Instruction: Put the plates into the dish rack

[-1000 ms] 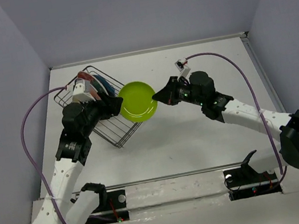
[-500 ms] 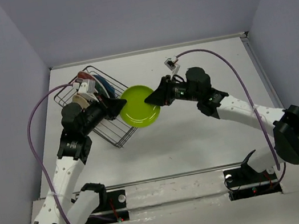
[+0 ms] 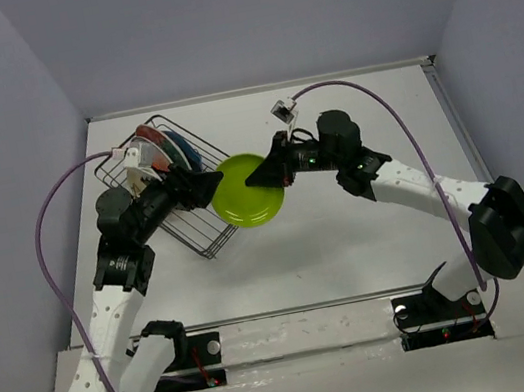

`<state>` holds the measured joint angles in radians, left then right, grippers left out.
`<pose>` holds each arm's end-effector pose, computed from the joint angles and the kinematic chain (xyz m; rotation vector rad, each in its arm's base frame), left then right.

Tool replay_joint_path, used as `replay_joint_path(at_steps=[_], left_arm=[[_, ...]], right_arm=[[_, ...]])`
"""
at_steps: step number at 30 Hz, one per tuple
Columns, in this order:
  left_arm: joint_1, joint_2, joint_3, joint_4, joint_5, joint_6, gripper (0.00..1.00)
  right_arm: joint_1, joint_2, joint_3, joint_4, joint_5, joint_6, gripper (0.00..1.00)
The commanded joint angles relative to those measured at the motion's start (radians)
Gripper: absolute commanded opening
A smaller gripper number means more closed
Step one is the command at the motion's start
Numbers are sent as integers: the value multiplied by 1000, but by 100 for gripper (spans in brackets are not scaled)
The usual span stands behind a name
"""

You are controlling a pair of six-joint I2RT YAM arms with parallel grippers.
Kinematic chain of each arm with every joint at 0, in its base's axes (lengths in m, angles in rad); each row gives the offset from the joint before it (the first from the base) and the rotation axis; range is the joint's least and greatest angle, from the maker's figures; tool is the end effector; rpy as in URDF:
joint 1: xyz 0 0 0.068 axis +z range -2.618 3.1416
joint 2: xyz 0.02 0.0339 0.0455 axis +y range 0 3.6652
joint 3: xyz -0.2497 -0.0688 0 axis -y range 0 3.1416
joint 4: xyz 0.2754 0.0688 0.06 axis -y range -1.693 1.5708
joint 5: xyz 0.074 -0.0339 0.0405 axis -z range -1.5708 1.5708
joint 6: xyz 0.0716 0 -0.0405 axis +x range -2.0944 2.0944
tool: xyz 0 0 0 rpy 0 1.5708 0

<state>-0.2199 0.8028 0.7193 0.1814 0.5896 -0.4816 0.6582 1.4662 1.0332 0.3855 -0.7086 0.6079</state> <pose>0.2439 -0.0953 0.3430 0.3005 1.5431 -0.9901 0.2858 0.2799 0.2946 -0.6569 1.7228 1.4994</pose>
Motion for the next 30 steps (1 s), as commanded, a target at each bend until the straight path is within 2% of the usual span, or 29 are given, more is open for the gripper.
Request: replay_joint_path(at_steps=[1,3,4,6,7,9,11,13,14,19,21,23,25,30], left_arm=[[10,-53,162,-138,-325,107,91],[2,-70,245,-239,-467,135,91],[-7,-83,277,-305,-537,135,90],[-42,-123,318,-333,-675,138,86],[-67,-154,327,-335,-785,141,95],[-133,-266,298,-280,-855,158,99],[-160,-342,272,-212,-864,166,99],[-168,-411,250,-198,-901,181,99],[-179,-434,238,-189,-921,190,99],[-203,-464,77,-88,-947,212,99],[-203,-465,62,-82,-933,212,99],[-210,-478,54,-85,-948,212,99],[-211,-482,46,-88,-955,213,99],[-213,-488,45,-92,-959,215,99]], right_arm=[[44,46,171,-71,113,-68,7],[110,118,284,-136,231,-115,7],[136,147,330,-163,344,-134,7],[185,209,424,-209,458,-192,7],[207,241,468,-221,503,-206,7],[264,340,594,-241,636,-233,7],[303,411,715,-249,719,-240,7],[334,523,806,-276,878,-266,7],[368,561,902,-283,990,-284,7],[442,858,1249,-321,1237,-421,7],[455,949,1368,-329,1331,-457,7],[466,1075,1564,-324,1368,-532,7],[475,1155,1597,-275,1371,-562,7],[475,1232,1601,-198,1344,-631,7]])
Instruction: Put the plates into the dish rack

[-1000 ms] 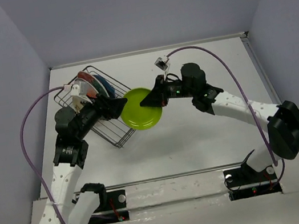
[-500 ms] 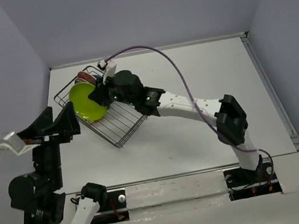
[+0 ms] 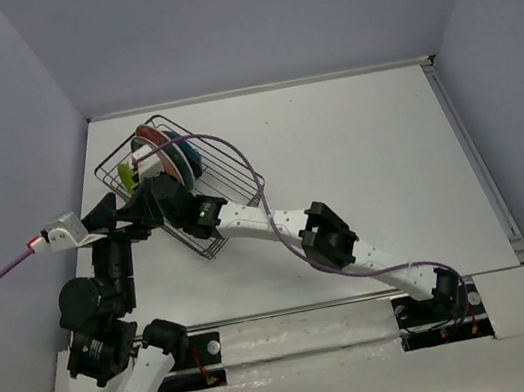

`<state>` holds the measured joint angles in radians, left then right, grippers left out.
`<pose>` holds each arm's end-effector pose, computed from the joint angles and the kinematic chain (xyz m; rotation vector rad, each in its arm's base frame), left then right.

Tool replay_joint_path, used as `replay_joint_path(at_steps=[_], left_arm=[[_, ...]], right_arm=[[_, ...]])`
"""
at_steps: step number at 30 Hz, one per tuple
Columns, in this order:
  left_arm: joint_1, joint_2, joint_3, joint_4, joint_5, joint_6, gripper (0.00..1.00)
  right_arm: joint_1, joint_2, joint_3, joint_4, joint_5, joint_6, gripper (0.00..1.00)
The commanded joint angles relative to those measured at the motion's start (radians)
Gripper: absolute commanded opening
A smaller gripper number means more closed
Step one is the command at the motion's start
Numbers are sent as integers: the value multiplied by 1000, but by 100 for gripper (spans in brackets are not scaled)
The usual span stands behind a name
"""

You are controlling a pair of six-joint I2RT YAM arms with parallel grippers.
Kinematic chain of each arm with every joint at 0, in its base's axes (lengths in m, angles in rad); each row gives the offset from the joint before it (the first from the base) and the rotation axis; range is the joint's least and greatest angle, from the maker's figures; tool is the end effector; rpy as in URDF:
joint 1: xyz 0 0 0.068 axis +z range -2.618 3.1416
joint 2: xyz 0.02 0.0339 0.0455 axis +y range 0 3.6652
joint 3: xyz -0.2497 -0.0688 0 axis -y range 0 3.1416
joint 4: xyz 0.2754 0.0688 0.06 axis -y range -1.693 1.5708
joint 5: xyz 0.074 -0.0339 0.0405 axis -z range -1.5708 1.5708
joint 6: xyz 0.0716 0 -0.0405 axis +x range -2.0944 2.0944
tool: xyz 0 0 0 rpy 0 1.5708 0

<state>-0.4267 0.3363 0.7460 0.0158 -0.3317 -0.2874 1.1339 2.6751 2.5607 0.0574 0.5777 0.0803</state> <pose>0.1390 -0.0376 0.4191 -0.2165 1.1609 -0.4404 0.3135 0.5790 0.2463 -0.4104 1.5864 0.4651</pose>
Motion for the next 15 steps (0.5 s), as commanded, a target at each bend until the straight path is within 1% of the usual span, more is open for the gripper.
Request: replay_joint_path(at_steps=[1,5,13,15], left_arm=[[-6,-25,19,70,-41,21,99],[-6,-28,19,70,-38,21,99],[-6,-28,18,70,-32,17,99],[-6,-28,16,70,-29,17,99]], right_arm=[[0,37,88,139,59,-112,7],[0,69,78,165,54,-149,7],[27,117,52,243,79,-292,7],[36,115,44,249,70,-297,21]])
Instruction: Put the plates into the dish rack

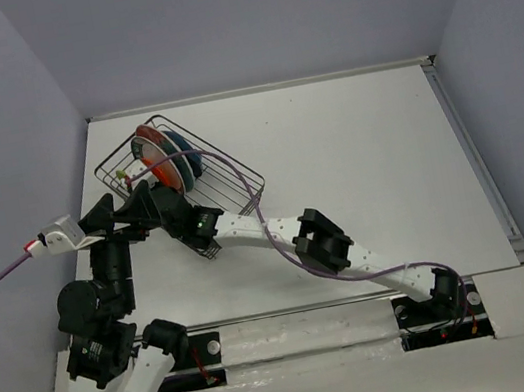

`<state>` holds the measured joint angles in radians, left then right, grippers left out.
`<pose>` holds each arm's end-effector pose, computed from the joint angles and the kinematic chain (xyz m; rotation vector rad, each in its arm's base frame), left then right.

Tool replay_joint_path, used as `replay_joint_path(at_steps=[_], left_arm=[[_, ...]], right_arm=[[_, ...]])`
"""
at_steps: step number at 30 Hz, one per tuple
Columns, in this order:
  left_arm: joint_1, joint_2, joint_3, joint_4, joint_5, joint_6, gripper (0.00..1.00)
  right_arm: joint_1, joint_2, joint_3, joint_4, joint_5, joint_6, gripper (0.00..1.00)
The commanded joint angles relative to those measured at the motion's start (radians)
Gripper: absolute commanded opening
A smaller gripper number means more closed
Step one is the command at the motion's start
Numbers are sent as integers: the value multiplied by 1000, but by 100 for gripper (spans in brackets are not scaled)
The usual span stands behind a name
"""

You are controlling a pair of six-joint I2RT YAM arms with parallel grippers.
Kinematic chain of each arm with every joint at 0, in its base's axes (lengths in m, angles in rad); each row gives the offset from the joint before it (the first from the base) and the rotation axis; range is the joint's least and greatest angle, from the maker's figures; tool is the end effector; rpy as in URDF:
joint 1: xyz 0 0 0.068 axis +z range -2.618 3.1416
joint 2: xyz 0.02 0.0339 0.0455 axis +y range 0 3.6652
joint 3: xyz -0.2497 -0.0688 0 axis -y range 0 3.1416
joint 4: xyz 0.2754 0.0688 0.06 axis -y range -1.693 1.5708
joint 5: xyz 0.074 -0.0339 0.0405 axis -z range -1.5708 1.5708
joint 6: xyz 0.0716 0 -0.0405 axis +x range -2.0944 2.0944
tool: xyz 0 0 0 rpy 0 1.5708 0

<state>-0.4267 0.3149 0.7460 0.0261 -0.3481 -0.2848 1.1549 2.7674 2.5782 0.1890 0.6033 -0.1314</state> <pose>0.1325 -0.0334 0.4228 -0.2341 1.1295 -0.4381 0.3067 0.5939 0.2119 -0.5294 1.4892 0.3295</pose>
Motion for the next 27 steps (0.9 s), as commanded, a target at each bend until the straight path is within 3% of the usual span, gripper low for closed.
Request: replay_joint_path(at_steps=[1,5,6,8,12,17,21,25,26,27], left_arm=[[-6,-7,16,60,-11,13,99],[-6,-4,16,60,-11,13,99],[-4,-5,16,60,-9,13,99],[-4,-4,16,58,-12,15,99],[-4,0,16,58,-19,15,99],[-4,16,19,58,-19,10,99],[-3,36,44,52,-14,1,99],[-4,61,70,32,24,-5,99],[-3,69,73,26,32,-10,99],[-6,81,72,23,41,-13,99]], right_arm=[[16,20,22,119,41,-86,26],[16,1,2,147,39,-100,48],[16,1,5,145,35,-102,58],[16,-3,8,136,27,-96,62],[16,-61,-32,133,20,-68,63],[16,-291,-211,158,-26,4,65],[16,-530,-473,201,-59,38,70],[16,-805,-871,260,-59,41,76],[16,-854,-929,260,-63,45,75],[6,-937,-975,248,-91,61,62]])
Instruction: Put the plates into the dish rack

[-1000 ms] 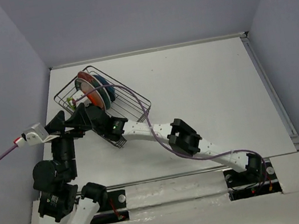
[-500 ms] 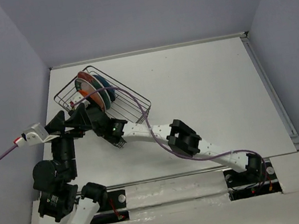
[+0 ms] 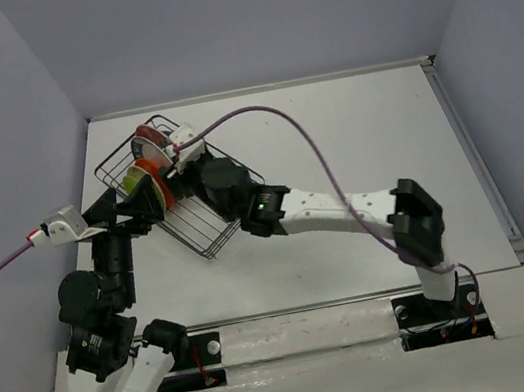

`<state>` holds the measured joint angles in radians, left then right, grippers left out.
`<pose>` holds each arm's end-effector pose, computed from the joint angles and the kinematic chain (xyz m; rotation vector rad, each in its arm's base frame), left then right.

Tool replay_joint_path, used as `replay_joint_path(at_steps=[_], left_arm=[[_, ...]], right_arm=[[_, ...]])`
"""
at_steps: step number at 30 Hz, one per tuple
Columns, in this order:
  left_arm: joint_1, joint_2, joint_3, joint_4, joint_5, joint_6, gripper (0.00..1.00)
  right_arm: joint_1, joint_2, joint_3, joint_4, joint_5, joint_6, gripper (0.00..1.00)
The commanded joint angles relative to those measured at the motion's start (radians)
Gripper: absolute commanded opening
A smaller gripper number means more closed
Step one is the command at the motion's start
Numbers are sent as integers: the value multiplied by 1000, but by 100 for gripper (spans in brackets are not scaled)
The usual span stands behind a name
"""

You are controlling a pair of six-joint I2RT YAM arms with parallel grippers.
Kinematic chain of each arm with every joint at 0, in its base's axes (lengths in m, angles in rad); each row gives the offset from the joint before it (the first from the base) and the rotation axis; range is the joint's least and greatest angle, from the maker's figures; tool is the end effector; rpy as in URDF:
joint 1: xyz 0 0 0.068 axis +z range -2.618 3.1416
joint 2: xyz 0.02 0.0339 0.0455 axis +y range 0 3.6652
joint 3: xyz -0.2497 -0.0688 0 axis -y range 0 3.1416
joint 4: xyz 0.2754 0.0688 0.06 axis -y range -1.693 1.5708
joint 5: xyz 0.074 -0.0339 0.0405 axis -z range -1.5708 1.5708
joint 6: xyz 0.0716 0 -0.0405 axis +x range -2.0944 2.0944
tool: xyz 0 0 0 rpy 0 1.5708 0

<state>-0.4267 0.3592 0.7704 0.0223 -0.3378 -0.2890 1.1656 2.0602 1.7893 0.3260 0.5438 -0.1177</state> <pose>0.1401 -0.0376 0.4258 -0.2240 1.1527 -0.4406 0.2524 0.4944 0.3255 -0.5350 1.4427 0.4240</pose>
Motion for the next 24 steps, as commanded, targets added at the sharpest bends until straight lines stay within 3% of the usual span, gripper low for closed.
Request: replay_joint_path(at_steps=[1,2,3,4,7,12,15,18,24], left_arm=[[-6,40,43,27,39,-12,99],[-6,46,41,27,40,-15,99],[-4,47,44,25,36,-13,99],[-6,49,49,22,33,-7,99],[-7,44,62,-8,7,1,99],[-6,32,46,-66,-55,13,99],[-7,43,26,-111,-90,5,99],[-7,34,3,-102,-99,1,99],[-1,12,-54,-68,-96,7,99]], right_arm=[[-17,-260,-220,54,-54,102,56],[-26,-281,-252,20,-88,139,33],[-35,-294,-255,-42,-143,177,17],[-35,-290,-252,-70,-163,182,7],[-35,-206,-142,-195,-275,200,7],[-35,-48,28,-263,-329,217,7],[-89,15,80,-268,-438,294,7],[-125,118,186,-307,-579,357,35],[-135,287,394,-407,-625,372,41]])
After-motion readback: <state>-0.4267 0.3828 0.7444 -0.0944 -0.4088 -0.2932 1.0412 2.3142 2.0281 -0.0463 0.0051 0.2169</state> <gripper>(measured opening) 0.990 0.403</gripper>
